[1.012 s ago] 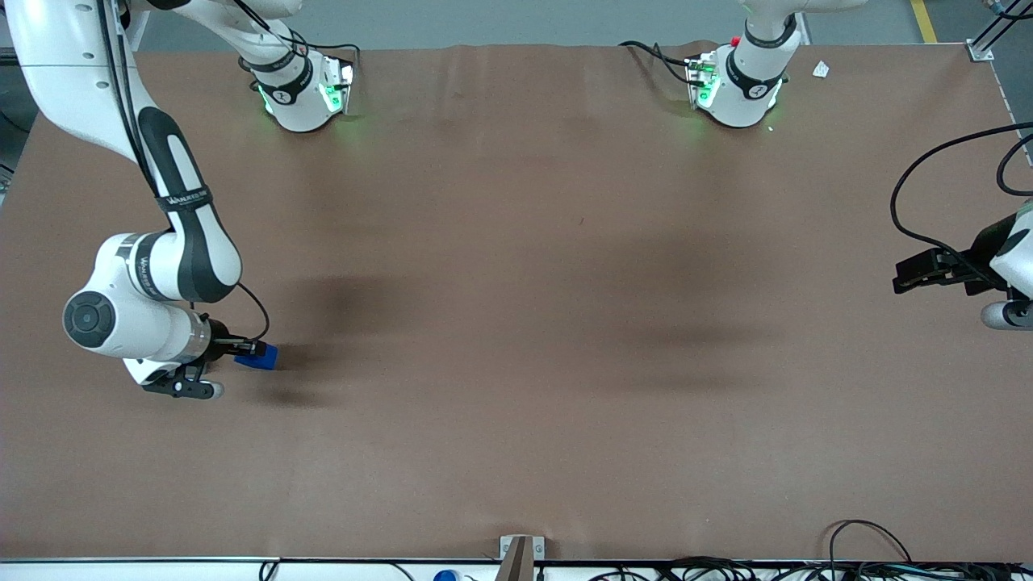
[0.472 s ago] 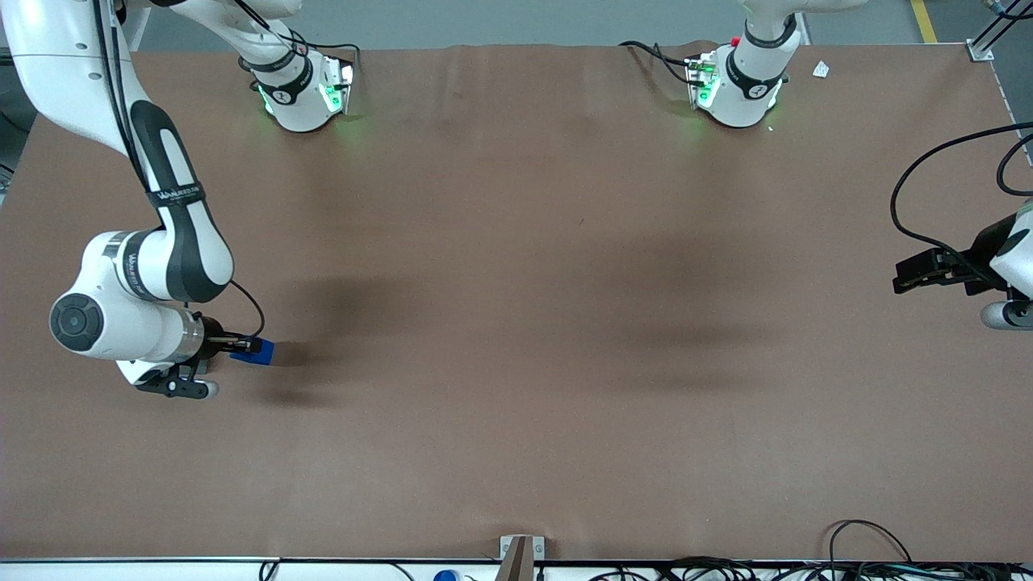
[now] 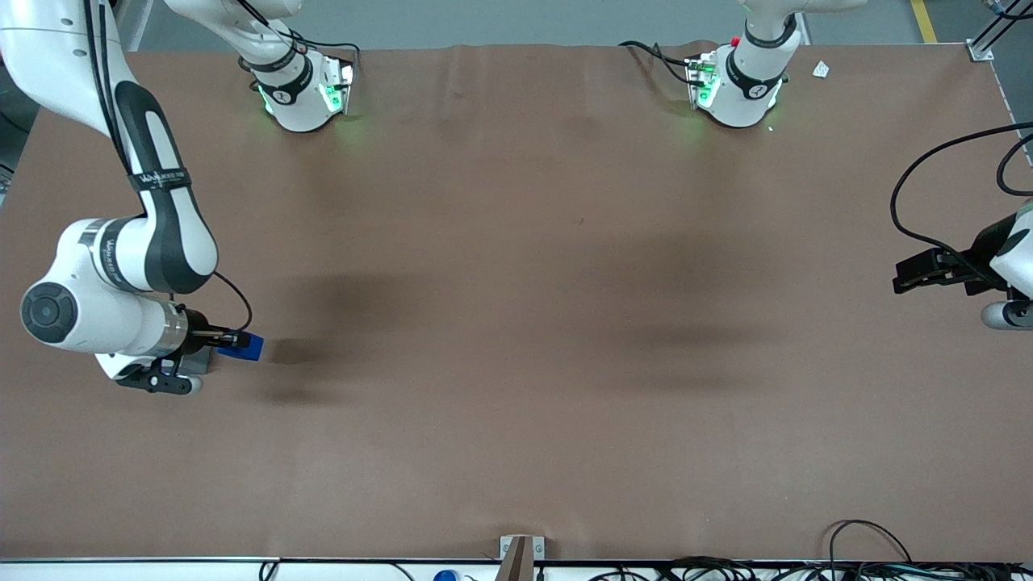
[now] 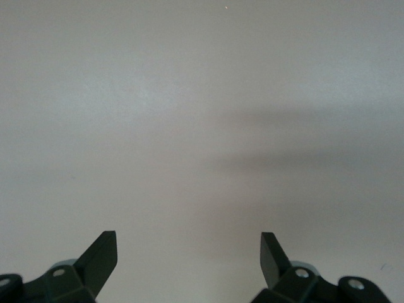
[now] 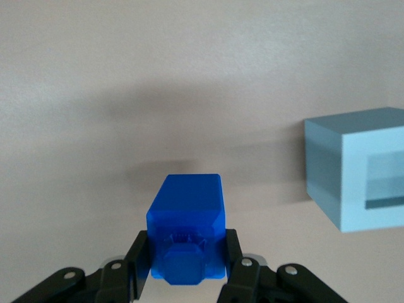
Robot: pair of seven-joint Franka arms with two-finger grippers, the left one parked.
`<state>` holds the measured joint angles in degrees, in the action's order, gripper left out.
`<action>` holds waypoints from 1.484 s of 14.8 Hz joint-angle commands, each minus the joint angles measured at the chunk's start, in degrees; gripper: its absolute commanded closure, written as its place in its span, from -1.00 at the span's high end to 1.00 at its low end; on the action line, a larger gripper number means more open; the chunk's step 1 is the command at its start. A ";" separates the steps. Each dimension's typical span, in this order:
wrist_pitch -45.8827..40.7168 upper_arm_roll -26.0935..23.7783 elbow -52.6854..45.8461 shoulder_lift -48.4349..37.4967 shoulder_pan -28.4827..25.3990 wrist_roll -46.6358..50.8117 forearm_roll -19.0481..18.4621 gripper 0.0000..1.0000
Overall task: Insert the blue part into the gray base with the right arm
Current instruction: 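Carry the blue block over the gray base's socket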
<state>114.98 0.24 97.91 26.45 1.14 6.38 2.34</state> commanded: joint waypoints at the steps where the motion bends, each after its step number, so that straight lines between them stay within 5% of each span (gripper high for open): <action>1: -2.04 -0.32 1.14 -3.06 2.11 -0.84 -0.23 -0.79; 9: -2.22 -0.41 1.23 -5.00 10.19 -17.09 -0.05 -0.79; 22: 1.46 -0.41 1.14 -3.86 12.92 -21.49 -2.78 -0.80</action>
<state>115.07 0.64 98.12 23.02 13.03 -13.45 0.27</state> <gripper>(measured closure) 0.493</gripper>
